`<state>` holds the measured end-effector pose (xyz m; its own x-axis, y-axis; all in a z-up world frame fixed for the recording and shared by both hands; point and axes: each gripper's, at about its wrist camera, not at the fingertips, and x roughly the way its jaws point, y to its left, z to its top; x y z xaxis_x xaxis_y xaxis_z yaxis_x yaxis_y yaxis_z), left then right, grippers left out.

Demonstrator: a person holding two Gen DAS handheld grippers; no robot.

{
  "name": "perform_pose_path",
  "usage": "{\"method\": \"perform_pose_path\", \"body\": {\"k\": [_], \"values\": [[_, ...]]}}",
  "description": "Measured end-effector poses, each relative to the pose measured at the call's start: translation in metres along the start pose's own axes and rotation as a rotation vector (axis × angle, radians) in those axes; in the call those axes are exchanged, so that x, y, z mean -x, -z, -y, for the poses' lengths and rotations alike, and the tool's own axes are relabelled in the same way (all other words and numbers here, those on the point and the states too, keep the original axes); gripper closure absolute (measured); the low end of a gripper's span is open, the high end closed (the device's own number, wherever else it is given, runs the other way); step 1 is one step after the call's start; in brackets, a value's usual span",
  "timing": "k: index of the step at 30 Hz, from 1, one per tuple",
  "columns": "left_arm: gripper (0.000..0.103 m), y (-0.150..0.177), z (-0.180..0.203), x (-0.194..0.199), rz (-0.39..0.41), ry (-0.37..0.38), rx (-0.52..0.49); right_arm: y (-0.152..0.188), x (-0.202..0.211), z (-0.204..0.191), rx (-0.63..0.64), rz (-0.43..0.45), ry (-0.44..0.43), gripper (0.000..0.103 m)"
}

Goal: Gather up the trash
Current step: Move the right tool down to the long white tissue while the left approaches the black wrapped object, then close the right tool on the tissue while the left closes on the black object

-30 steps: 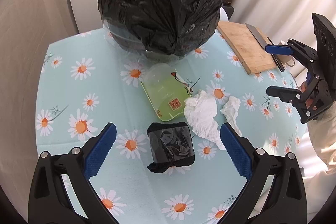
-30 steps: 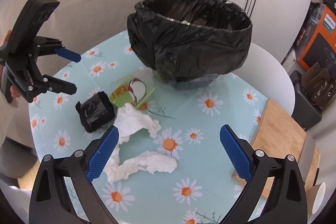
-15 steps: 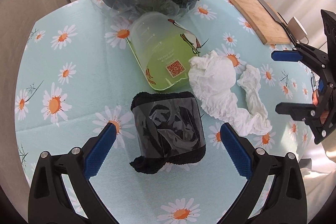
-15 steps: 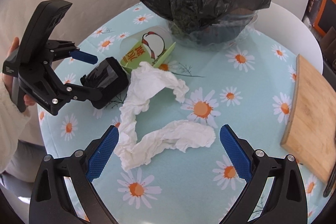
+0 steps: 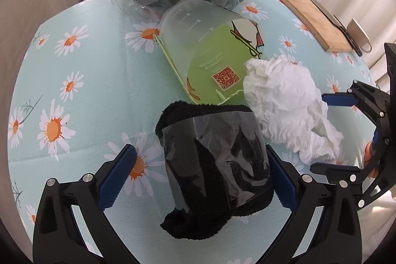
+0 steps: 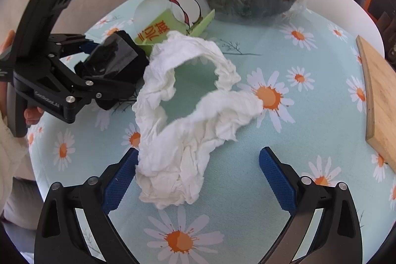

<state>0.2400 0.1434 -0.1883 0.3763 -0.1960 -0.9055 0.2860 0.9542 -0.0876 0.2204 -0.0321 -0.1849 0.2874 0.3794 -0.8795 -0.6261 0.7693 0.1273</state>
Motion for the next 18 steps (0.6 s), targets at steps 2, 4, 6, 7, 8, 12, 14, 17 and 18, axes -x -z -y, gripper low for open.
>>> {"method": "perform_pose_path", "body": {"k": [2, 4, 6, 7, 8, 12, 14, 17, 18], "values": [[0.006, 0.001, 0.012, -0.006, 0.002, -0.058, -0.08, 0.0, -0.003, -0.008, 0.027, 0.009, 0.048, 0.007], [0.004, 0.003, 0.017, -0.007, 0.037, -0.07, -0.103, 0.001, -0.006, -0.014, 0.055, 0.021, 0.083, 0.007], [0.004, 0.005, 0.015, -0.007, 0.061, -0.061, -0.112, 0.0, -0.008, -0.011, 0.047, 0.033, 0.08, 0.007], [0.004, 0.006, 0.014, -0.007, 0.069, -0.056, -0.113, 0.0, -0.008, -0.009, 0.052, 0.042, 0.08, 0.007], [0.004, 0.006, 0.014, -0.006, 0.076, -0.055, -0.11, 0.001, -0.008, -0.009, 0.056, 0.051, 0.079, 0.007], [0.004, 0.006, 0.015, -0.007, 0.093, -0.055, -0.109, 0.0, -0.008, -0.005, 0.052, 0.048, 0.078, 0.007], [0.004, 0.007, 0.014, -0.006, 0.096, -0.054, -0.106, -0.002, -0.008, -0.005, 0.049, 0.035, 0.081, 0.007], [0.004, 0.011, 0.011, -0.003, 0.104, -0.054, -0.094, -0.004, -0.009, -0.005, 0.054, 0.031, 0.083, 0.007], [0.004, 0.012, 0.011, -0.003, 0.105, -0.059, -0.087, -0.004, -0.009, -0.005, 0.056, 0.034, 0.083, 0.007]]}}
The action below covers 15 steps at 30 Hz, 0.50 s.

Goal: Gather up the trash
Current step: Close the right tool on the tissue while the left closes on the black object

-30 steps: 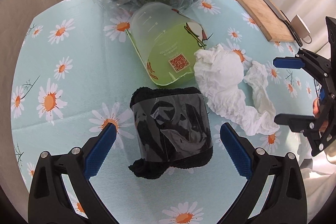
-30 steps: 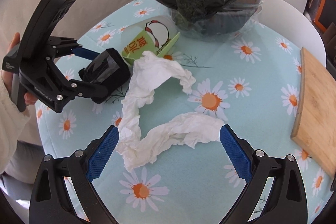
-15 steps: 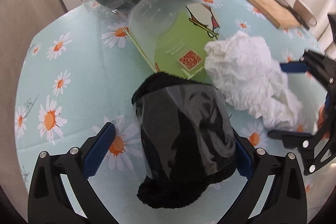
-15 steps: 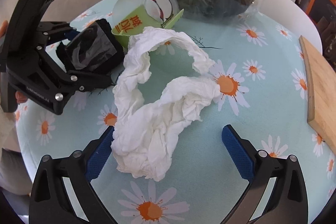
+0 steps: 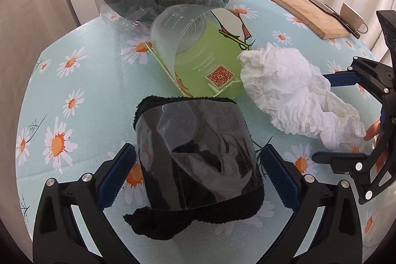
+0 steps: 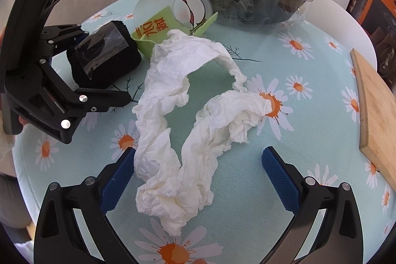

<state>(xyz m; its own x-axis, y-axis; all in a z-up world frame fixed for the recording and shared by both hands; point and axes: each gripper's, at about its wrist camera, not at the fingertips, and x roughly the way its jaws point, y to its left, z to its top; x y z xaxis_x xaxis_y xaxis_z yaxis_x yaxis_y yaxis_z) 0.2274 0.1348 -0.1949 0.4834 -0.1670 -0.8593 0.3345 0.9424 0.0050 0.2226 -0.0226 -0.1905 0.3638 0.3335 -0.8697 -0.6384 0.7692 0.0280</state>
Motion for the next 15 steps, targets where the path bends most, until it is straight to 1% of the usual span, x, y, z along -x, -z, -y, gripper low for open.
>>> {"method": "perform_pose_path", "body": {"k": [3, 6, 8, 9, 10, 11, 12, 15], "values": [[0.004, 0.0, 0.0, 0.001, -0.017, -0.009, 0.009, -0.002, 0.0, -0.001, -0.004, -0.008, 0.0, 0.007], [0.006, -0.004, 0.001, 0.0, -0.042, -0.012, 0.015, -0.005, -0.001, -0.003, 0.005, -0.031, 0.006, 0.01], [0.021, -0.007, 0.002, 0.004, -0.046, -0.007, 0.012, -0.009, 0.003, -0.005, 0.03, -0.035, -0.012, 0.034], [0.036, -0.008, 0.001, 0.007, -0.052, -0.01, 0.021, -0.011, 0.007, -0.007, 0.044, -0.038, -0.022, 0.057], [0.04, -0.009, 0.0, 0.008, -0.067, -0.006, 0.033, -0.013, 0.009, -0.007, 0.049, -0.049, -0.028, 0.083], [0.04, -0.008, 0.0, 0.009, -0.082, -0.011, 0.032, -0.013, 0.01, -0.007, 0.052, -0.064, -0.037, 0.086], [0.041, -0.006, 0.0, 0.011, -0.092, -0.02, 0.026, -0.013, 0.012, -0.006, 0.054, -0.075, -0.043, 0.086], [0.041, 0.002, 0.003, 0.018, -0.126, -0.022, 0.036, -0.008, 0.023, -0.002, 0.047, -0.058, -0.025, 0.086]]}}
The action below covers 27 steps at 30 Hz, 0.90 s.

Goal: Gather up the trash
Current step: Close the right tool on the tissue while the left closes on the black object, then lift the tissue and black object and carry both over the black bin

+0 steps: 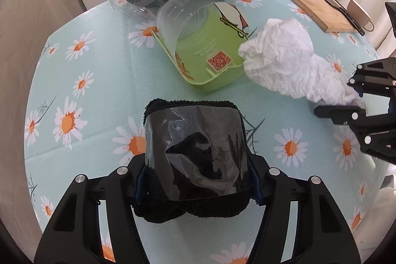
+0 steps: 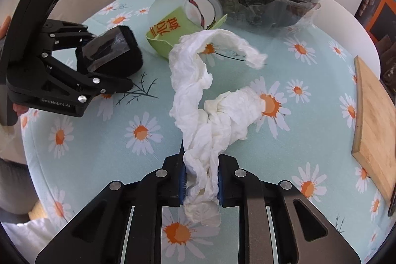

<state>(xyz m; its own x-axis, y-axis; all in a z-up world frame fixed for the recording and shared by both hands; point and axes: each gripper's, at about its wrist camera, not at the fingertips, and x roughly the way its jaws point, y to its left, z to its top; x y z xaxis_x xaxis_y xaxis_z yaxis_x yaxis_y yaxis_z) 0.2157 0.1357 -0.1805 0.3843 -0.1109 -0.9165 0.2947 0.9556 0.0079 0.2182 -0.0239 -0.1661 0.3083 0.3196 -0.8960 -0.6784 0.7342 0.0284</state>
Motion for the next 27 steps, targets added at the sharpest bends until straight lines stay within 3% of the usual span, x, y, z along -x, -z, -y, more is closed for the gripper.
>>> {"method": "perform_pose_path", "body": {"k": [5, 13, 20, 27], "values": [[0.041, 0.024, 0.005, 0.014, -0.037, -0.015, 0.041, 0.011, 0.034, 0.008, -0.03, 0.065, -0.015, 0.086], [0.041, 0.048, 0.006, 0.056, 0.011, -0.033, 0.127, 0.02, 0.09, 0.015, -0.011, 0.185, 0.011, 0.086], [0.041, 0.043, 0.01, 0.097, 0.07, -0.103, 0.115, 0.024, 0.129, 0.018, -0.013, 0.265, 0.03, 0.085], [0.041, 0.029, 0.01, 0.14, 0.166, -0.1, 0.105, 0.027, 0.164, 0.018, -0.016, 0.321, 0.064, 0.086]]}}
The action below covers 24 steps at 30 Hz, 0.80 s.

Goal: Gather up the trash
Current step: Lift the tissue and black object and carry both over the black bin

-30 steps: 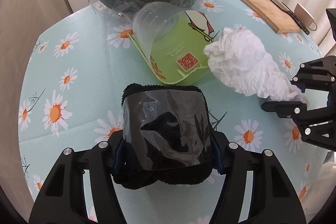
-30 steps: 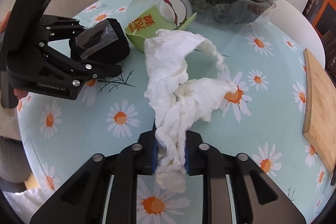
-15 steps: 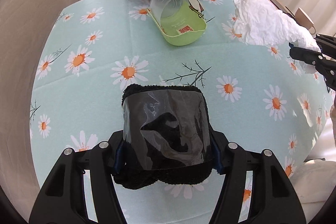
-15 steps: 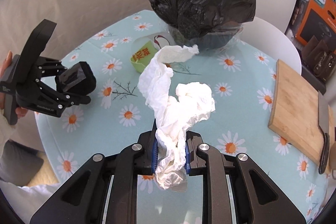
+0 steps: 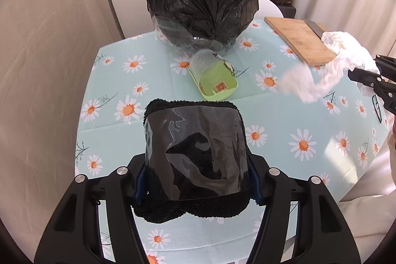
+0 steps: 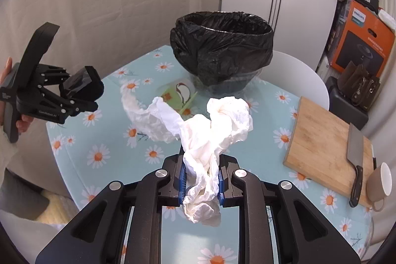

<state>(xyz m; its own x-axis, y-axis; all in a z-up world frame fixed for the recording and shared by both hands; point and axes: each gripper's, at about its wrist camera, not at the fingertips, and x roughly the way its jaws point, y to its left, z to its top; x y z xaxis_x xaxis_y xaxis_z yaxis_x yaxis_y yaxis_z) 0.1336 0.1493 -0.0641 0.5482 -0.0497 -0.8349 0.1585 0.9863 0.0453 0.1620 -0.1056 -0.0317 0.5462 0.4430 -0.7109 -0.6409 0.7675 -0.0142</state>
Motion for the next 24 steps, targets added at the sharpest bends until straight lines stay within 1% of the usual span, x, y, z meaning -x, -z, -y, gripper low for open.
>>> {"method": "perform_pose_path", "body": {"k": [4, 10, 14, 17, 24], "values": [[0.04, -0.012, 0.002, 0.015, 0.044, -0.01, -0.008, -0.007, 0.016, 0.007, -0.024, 0.043, 0.027, 0.086], [0.04, -0.027, 0.003, 0.031, 0.084, -0.017, 0.005, -0.022, 0.036, 0.021, -0.042, 0.101, 0.084, 0.086], [0.04, -0.038, 0.001, 0.037, 0.109, -0.009, 0.013, -0.034, 0.042, 0.028, -0.031, 0.118, 0.114, 0.086], [0.04, -0.047, 0.001, 0.04, 0.125, -0.011, 0.0, -0.044, 0.046, 0.032, -0.022, 0.133, 0.136, 0.086], [0.04, -0.075, -0.011, 0.042, 0.169, 0.015, -0.011, -0.076, 0.052, 0.037, 0.001, 0.174, 0.196, 0.086]]}}
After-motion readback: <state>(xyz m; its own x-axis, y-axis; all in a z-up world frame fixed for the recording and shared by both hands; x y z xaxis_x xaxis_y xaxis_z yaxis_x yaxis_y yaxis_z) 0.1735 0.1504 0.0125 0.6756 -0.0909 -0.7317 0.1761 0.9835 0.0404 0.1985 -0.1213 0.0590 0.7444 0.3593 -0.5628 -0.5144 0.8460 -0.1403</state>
